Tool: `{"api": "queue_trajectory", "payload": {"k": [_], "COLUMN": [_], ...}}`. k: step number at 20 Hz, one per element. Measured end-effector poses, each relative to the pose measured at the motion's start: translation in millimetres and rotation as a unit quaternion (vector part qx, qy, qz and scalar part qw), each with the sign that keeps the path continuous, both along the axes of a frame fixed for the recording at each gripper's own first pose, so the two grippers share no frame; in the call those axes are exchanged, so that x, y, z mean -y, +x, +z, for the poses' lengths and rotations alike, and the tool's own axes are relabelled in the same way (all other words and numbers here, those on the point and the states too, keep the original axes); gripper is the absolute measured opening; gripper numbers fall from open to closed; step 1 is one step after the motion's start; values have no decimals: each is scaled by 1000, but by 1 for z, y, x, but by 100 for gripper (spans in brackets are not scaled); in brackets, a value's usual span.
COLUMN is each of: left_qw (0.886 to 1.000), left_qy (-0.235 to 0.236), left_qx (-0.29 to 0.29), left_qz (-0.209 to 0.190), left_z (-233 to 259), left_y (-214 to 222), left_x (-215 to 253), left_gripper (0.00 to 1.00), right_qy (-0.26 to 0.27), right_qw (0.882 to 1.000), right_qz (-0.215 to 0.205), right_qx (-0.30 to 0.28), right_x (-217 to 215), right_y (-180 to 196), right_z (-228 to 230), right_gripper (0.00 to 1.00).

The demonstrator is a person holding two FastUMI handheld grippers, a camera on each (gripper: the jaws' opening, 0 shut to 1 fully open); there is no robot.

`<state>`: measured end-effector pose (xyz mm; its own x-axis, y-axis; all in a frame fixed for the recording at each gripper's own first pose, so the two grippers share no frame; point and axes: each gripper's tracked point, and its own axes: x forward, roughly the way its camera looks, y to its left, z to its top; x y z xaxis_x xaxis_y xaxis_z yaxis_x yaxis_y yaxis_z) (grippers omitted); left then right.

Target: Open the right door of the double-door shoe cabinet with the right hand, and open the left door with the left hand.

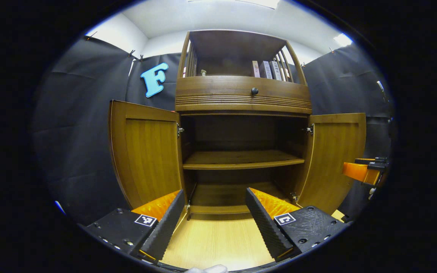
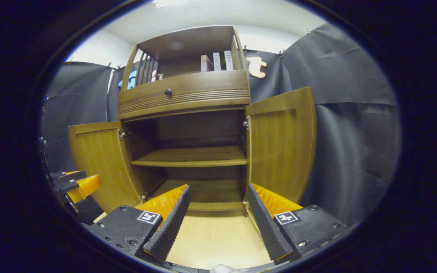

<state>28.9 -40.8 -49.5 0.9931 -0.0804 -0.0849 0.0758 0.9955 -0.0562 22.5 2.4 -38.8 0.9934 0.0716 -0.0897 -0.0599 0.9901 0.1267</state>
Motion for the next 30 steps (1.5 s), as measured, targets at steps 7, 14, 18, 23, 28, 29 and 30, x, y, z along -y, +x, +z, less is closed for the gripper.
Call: {"api": "queue_trajectory", "payload": {"k": [7, 14, 18, 23, 28, 29, 30], "left_qw": [1000, 1000, 1000, 1000, 1000, 1000, 1000], "left_qy": [6, 8, 3, 2, 3, 4, 5], "left_qx": [2, 12, 11, 6, 3, 2, 0], "left_qz": [-1, -9, -13, -15, -12, -12, -13], "left_z": [4, 9, 9, 6, 3, 2, 0], "left_y": [5, 10, 11, 9, 9, 9, 9], "left_x": [-1, 1, 2, 0, -4, -4, -3], "left_gripper": [96, 96, 96, 96, 97, 97, 96], "right_qy": [-4, -12, -15, -17, -23, -23, -24], "right_qw": [1000, 1000, 1000, 1000, 1000, 1000, 999], "right_qz": [7, 8, 10, 15, 20, 20, 22], "right_qx": [-2, -2, 0, 1, -1, -1, -3], "right_x": [-4, -7, -10, -16, -20, -21, -22], "right_y": [6, 6, 5, 5, 4, 3, 3], "right_z": [2, 2, 5, 4, 1, 1, 0], "right_gripper": [98, 98, 98, 98, 95, 95, 95]}}
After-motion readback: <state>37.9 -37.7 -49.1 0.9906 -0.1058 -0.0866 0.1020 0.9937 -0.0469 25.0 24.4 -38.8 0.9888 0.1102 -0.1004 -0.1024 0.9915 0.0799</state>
